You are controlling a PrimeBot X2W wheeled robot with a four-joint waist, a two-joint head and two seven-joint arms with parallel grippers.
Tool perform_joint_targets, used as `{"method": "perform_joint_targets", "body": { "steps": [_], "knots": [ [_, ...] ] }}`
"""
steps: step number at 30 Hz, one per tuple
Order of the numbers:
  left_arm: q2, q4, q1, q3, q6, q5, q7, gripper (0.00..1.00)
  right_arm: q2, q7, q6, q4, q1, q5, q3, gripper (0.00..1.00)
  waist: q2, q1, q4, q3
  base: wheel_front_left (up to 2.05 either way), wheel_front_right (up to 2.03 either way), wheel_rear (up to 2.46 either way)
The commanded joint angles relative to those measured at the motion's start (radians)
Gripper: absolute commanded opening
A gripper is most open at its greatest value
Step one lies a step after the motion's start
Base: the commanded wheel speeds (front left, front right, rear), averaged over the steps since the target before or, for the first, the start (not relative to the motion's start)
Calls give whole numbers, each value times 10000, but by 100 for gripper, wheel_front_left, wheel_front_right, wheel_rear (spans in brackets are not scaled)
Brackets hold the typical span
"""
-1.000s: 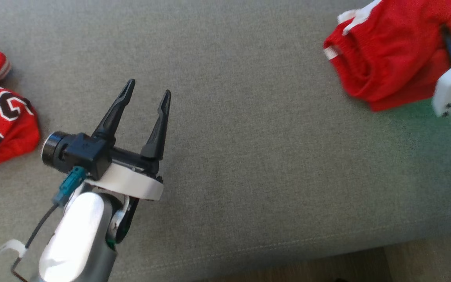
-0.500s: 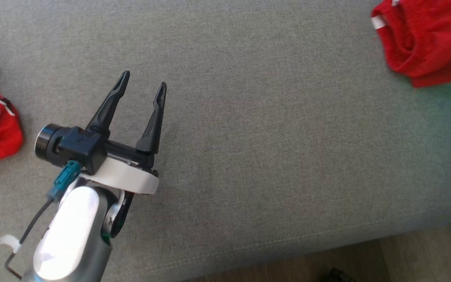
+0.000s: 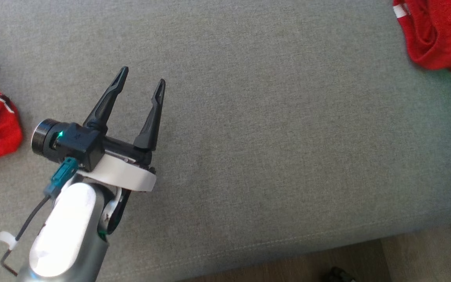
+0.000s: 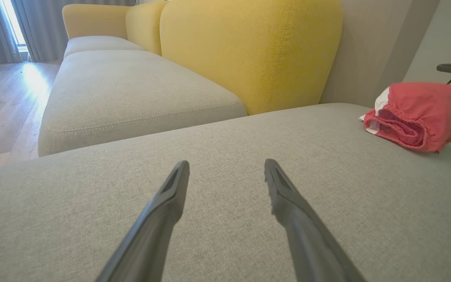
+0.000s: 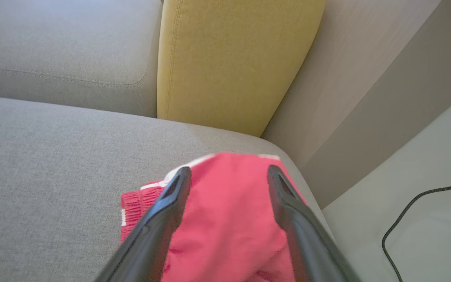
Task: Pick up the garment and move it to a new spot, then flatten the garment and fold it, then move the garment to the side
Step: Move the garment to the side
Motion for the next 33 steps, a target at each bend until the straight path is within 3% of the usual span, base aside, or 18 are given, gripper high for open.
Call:
{"method": "perform_joint_targets", "body": {
  "steps": [1,8,14,22,33],
  "knots": [
    [247,-297,-186,321,48,-23,-48,100,-84,-150,37,-393,24,-50,-116,100,0,-1,-31,-64,0,0,0],
    [292,-230,-46,326,131,-83,-48,100,697,-668,37,-958,398,101,-602,100,0,-1,-103,-393,0,0,0],
    [248,-96,261,389,331,-206,-62,100,1975,-1132,37,-1990,1366,467,-1106,100,0,-1,-25,-983,0,0,0],
    [197,3,856,632,692,-468,-98,100,3694,-1641,37,-3326,3238,1077,-1055,100,0,-1,343,-1741,0,0,0],
    [120,198,1398,1067,1087,-799,-167,100,4261,-2102,37,-4032,4829,1122,10,100,0,-1,1281,-2399,0,0,0]
  ]
}}
